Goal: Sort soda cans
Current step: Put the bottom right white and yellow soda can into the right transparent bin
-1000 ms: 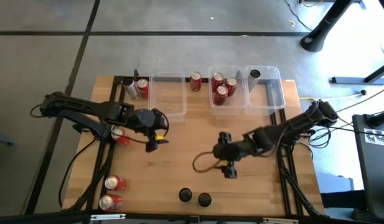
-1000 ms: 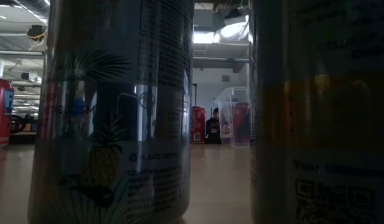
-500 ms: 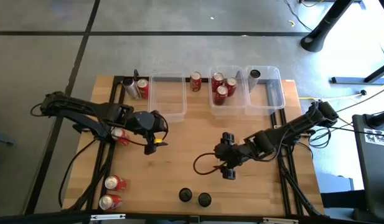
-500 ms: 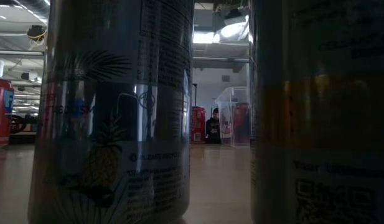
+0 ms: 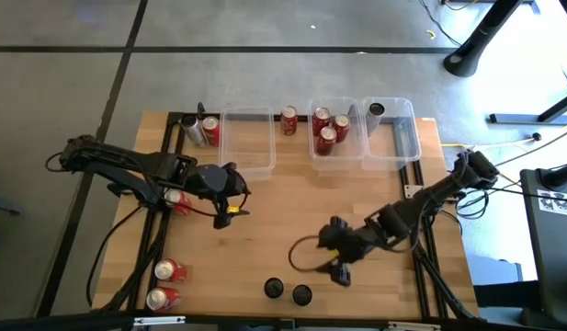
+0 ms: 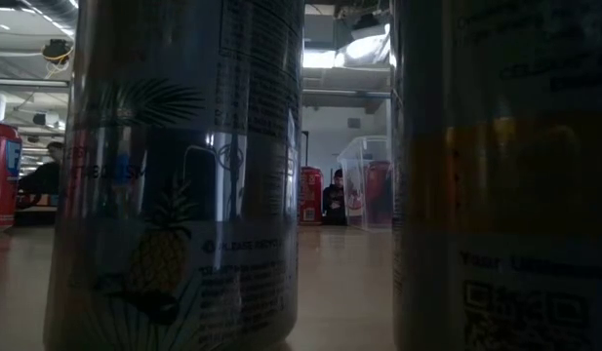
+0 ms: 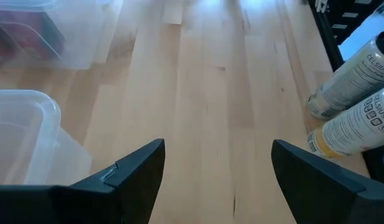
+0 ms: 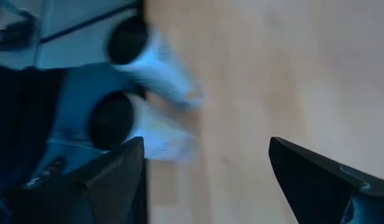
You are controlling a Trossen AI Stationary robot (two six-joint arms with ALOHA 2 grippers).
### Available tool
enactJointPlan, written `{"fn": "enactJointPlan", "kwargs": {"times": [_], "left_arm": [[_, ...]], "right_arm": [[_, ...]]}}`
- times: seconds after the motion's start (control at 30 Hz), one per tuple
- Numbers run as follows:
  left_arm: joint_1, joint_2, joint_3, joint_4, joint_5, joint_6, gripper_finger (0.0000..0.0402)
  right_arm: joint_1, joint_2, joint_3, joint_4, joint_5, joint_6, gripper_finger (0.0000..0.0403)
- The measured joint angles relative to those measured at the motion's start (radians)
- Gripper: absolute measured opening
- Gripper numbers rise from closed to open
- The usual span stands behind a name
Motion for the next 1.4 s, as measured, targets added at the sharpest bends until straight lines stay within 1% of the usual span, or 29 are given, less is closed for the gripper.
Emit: {"fn": "enactJointPlan", "kwargs": {"times": [0.07, 0.2, 0.3, 0.47, 0.67, 0.8, 0.93, 1.2, 1.4], "left_arm": [[0.002, 0.000, 0.000, 0.003, 0.000, 0.014, 0.0282], [0.002, 0.000, 0.000, 0.004, 0.000, 0.037, 0.0282], [0.002, 0.000, 0.000, 0.010, 0.000, 0.038, 0.0282], [0.002, 0.000, 0.000, 0.007, 0.000, 0.037, 0.0282], [0.002, 0.000, 0.000, 0.005, 0.000, 0.037, 0.0282], [0.002, 0.000, 0.000, 0.004, 0.000, 0.037, 0.0282], [0.001, 0.000, 0.000, 0.004, 0.000, 0.037, 0.0282], [0.000, 0.000, 0.000, 0.008, 0.000, 0.042, 0.0282], [0.000, 0.000, 0.000, 0.008, 0.000, 0.042, 0.0282]], "right_arm": [[0.029, 0.027, 0.000, 0.078, 0.001, -0.004, 0.0342], [0.070, 0.087, 0.001, 0.186, 0.036, -0.005, 0.0342], [0.075, 0.130, 0.001, 0.259, 0.053, -0.007, 0.0342], [0.075, 0.192, 0.001, 0.366, 0.041, -0.008, 0.0342], [0.078, 0.205, 0.001, 0.345, 0.055, 0.001, 0.0342], [0.076, 0.205, 0.002, 0.267, 0.065, 0.022, 0.0342], [0.069, 0.203, 0.003, 0.249, 0.035, 0.036, 0.0342], [0.061, 0.202, 0.005, 0.224, 0.112, -0.013, 0.0342], [0.051, 0.201, 0.005, 0.213, 0.131, -0.060, 0.0342]]}}
